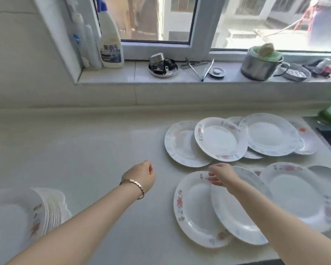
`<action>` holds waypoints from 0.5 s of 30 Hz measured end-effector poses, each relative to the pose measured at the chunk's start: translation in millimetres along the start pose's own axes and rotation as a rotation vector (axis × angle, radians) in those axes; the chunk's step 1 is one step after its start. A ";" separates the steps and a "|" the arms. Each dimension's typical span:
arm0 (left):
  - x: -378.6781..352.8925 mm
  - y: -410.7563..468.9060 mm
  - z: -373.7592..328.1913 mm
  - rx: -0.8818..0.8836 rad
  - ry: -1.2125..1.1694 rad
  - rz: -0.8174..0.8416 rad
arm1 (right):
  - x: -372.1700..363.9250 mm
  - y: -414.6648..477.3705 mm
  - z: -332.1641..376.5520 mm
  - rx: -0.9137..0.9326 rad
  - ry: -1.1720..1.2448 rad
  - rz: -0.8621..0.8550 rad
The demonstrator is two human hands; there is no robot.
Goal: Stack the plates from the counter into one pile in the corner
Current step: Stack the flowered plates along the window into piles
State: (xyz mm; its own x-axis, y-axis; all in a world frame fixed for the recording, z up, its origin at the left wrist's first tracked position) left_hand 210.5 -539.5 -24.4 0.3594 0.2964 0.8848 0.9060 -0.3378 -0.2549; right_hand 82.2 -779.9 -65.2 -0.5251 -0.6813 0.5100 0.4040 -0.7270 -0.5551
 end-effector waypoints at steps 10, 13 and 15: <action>-42.9 40.6 -53.6 0.110 0.063 -0.020 | 95.2 138.8 -26.2 -0.198 0.017 -0.188; -48.0 46.9 -51.6 0.142 0.078 -0.021 | 78.9 148.5 -32.8 -0.345 0.336 -0.099; -48.8 50.4 -49.4 0.164 0.079 -0.025 | 72.1 151.3 -35.0 -0.363 0.434 -0.074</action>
State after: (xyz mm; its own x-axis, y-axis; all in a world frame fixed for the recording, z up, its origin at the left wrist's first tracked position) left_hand 227.6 -615.1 -61.2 0.3233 0.2293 0.9181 0.9412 -0.1788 -0.2867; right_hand 79.2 -936.0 -135.4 -0.8331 -0.4760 0.2818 0.1112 -0.6432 -0.7576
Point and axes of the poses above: each hand's wrist, its own y-axis towards the middle knuckle, its own x-axis out of the back of the hand, z = x × y, the point moved 9 cm from there along y, towards the middle knuckle, and after that the axes turned 11 degrees about -z, right-handed, at the moved point
